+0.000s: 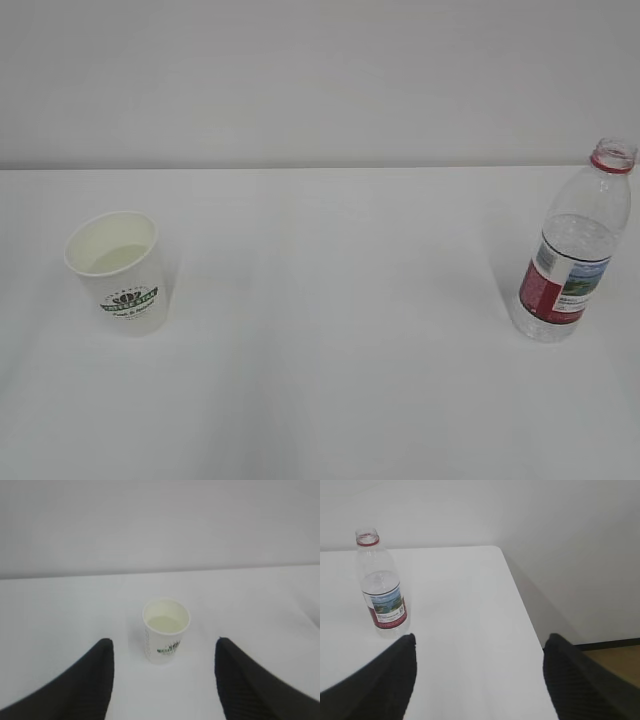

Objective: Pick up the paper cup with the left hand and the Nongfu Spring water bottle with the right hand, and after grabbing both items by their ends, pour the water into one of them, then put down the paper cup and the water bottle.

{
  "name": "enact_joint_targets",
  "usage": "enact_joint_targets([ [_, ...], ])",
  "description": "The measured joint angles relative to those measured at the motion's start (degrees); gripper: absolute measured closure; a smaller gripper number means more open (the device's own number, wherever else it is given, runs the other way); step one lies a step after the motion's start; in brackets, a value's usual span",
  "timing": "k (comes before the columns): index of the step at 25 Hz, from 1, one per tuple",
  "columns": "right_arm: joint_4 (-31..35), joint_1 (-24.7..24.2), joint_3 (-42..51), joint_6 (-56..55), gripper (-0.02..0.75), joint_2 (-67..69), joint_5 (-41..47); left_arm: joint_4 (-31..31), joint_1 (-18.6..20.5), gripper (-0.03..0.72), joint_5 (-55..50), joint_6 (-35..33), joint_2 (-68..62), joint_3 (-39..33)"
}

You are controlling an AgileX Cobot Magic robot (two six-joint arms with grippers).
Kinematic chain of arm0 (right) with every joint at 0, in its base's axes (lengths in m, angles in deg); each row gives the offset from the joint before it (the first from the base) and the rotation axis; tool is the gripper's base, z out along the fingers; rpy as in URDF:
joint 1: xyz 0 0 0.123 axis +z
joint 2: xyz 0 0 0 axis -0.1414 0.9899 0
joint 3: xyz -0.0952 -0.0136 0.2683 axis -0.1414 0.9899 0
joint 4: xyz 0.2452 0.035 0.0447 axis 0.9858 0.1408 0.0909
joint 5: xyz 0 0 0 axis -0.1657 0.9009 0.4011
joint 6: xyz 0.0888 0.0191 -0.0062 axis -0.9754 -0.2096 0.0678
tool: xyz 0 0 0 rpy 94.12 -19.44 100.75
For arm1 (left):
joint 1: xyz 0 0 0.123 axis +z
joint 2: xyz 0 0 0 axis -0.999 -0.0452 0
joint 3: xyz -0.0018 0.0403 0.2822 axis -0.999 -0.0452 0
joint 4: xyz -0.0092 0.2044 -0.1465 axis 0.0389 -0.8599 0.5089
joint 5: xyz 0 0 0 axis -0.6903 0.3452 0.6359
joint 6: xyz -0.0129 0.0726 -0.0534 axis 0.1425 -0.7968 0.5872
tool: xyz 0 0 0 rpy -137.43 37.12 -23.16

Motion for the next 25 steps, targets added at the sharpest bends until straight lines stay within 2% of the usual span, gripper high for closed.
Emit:
enact_joint_targets([
  [4, 1.02, 0.0, 0.0, 0.0, 0.146, 0.0, 0.61, 0.0, 0.0, 0.227, -5.15, 0.0, 0.0, 0.0],
  [10, 6.39, 0.0, 0.0, 0.0, 0.146, 0.0, 0.74, -0.14, 0.0, 0.242, -9.53, -0.03, 0.84, 0.0],
  [25, 10.42, 0.0, 3.79, 0.0, 0.147, -2.33, 0.74, -3.16, 0.0, 0.265, -17.29, -0.13, 11.13, 0.11],
])
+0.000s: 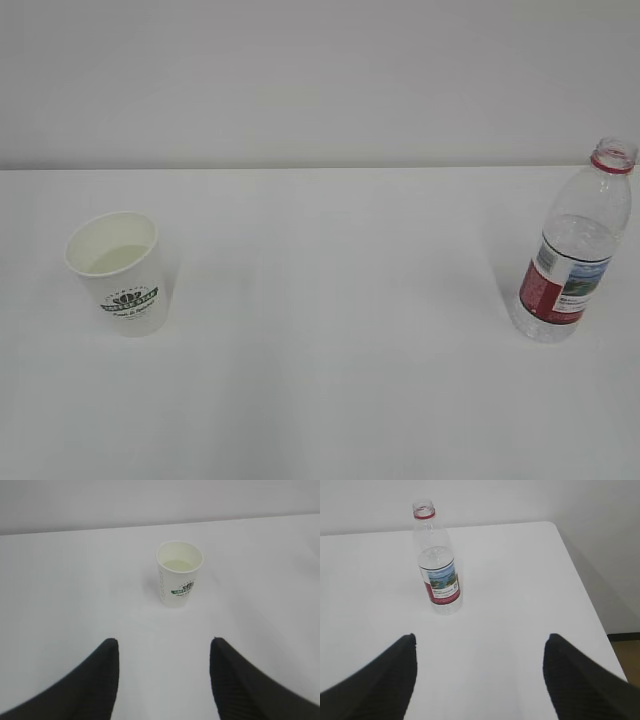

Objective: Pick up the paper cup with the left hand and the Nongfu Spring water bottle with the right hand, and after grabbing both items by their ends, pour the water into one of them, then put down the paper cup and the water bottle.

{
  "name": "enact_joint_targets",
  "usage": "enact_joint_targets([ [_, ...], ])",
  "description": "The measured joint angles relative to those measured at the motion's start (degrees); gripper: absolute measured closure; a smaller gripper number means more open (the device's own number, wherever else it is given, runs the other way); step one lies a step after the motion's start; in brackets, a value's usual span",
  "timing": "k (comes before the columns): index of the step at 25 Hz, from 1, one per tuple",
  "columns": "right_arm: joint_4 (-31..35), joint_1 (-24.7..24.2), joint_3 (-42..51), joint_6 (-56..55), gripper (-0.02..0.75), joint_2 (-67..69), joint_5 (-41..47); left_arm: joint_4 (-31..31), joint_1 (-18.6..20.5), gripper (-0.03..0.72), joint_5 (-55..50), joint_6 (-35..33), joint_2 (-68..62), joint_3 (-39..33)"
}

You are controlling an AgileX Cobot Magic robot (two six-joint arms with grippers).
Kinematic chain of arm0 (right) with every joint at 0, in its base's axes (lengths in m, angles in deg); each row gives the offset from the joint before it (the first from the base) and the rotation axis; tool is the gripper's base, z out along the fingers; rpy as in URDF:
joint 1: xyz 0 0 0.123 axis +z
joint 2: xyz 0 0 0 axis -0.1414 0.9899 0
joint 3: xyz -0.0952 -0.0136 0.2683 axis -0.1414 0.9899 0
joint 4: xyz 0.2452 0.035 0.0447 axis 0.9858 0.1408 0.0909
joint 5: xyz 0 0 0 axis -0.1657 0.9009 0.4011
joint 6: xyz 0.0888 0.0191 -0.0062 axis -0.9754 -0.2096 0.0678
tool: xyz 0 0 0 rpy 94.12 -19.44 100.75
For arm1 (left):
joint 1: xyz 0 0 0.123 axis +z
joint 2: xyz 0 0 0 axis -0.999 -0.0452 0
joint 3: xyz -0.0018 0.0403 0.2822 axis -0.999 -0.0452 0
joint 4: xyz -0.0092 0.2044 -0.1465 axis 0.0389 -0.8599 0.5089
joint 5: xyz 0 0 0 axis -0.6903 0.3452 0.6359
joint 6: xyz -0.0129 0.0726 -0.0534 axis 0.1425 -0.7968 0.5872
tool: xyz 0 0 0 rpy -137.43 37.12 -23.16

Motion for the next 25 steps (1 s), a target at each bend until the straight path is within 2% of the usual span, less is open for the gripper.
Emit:
enact_joint_targets([
  [12, 2.4, 0.0, 4.19, 0.0, 0.148, -0.17, -1.03, -1.7, 0.0, 0.267, -3.49, 0.0, 0.03, 0.0],
  [25, 3.58, 0.0, 7.64, 0.0, 0.148, -0.17, -3.5, -3.44, 0.0, 0.301, -3.41, 0.0, 0.03, -2.67],
])
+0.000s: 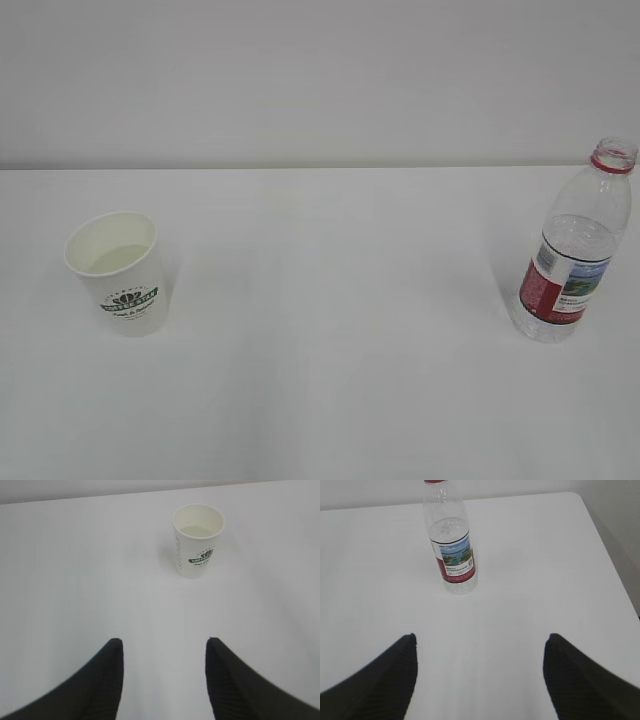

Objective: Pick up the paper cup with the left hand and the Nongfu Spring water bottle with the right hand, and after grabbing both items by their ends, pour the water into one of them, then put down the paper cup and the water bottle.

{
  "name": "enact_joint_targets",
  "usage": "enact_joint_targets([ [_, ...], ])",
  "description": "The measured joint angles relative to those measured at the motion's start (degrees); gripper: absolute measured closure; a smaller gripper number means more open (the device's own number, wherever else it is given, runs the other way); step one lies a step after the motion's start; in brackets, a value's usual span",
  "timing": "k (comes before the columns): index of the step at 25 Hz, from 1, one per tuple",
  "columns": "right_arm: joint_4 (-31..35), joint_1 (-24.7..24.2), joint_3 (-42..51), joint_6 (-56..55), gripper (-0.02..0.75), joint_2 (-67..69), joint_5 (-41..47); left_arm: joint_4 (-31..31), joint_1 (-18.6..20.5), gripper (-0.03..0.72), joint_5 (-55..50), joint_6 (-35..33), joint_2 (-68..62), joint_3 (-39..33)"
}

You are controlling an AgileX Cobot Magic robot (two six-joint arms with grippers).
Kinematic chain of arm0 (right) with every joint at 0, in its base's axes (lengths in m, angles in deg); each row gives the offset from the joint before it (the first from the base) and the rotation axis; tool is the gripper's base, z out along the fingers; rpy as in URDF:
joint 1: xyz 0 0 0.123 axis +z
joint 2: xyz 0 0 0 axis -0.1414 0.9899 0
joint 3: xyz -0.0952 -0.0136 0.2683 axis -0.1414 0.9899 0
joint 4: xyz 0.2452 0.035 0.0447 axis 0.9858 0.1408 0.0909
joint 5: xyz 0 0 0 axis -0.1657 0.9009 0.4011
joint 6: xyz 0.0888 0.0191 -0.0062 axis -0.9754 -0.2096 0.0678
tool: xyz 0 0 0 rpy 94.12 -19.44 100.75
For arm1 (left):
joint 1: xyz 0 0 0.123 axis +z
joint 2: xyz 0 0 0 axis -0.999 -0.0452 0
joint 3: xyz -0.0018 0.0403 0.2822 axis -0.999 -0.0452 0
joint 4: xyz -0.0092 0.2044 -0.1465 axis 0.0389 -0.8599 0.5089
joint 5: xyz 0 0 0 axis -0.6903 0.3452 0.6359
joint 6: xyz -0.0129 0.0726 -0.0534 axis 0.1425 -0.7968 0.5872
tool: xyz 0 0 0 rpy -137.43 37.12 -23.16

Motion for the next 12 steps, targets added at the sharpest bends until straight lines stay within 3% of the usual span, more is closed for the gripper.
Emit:
enact_joint_targets([
  [12, 0.13, 0.0, 3.32, 0.0, 0.148, 0.0, -0.84, -0.4, 0.0, 0.31, 2.7, 0.0, 0.0, -4.23],
])
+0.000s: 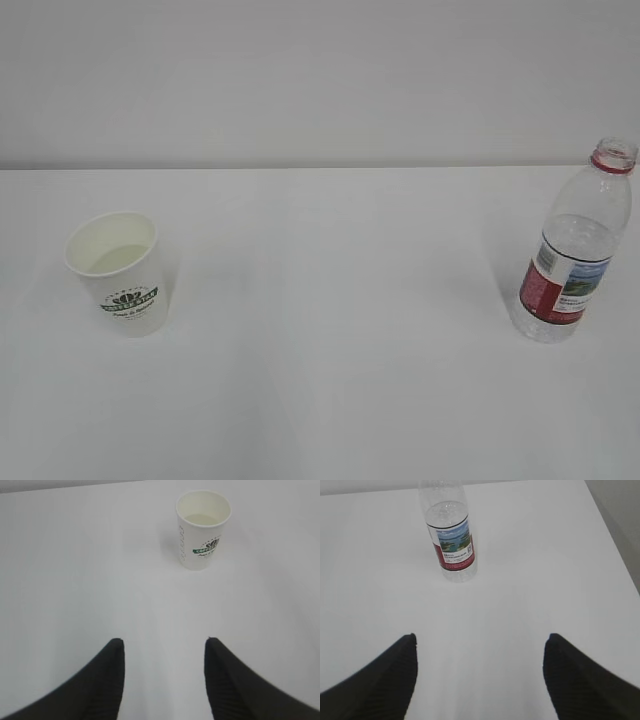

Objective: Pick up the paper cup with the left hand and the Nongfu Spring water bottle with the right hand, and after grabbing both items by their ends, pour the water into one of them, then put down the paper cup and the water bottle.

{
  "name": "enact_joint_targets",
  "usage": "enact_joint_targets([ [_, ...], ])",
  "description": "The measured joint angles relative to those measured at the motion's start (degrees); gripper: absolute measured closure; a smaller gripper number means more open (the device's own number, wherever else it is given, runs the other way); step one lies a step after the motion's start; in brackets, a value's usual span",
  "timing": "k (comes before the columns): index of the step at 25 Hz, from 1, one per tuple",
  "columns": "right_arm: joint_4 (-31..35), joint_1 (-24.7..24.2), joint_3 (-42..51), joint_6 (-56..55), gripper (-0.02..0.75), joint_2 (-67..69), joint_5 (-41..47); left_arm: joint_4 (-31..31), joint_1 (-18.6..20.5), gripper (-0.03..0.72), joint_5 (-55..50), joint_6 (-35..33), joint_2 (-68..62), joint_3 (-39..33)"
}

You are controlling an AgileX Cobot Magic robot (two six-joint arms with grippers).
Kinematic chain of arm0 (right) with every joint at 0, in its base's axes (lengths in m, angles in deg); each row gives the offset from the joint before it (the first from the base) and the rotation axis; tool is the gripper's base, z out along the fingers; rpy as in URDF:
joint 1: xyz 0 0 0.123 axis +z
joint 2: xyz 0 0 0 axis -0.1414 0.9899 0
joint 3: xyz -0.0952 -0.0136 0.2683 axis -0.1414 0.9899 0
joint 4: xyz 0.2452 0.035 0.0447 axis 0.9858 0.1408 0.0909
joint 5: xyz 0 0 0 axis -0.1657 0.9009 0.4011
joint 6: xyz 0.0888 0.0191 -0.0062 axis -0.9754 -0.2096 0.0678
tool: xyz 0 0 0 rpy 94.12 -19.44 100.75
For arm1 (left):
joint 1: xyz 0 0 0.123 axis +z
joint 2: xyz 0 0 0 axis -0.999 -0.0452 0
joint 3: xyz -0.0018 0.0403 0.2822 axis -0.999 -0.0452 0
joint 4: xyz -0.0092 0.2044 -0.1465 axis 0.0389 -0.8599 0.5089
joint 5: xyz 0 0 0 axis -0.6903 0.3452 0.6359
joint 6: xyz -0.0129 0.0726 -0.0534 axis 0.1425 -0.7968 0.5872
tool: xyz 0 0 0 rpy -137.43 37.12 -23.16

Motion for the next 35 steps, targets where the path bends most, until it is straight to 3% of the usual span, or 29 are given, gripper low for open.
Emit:
enact_joint_targets([
  [35, 0.04, 0.0, 1.62, 0.1, 0.149, 0.0, -2.35, 0.0, 0.0, 0.319, 3.0, 0.0, 0.0, -1.41],
])
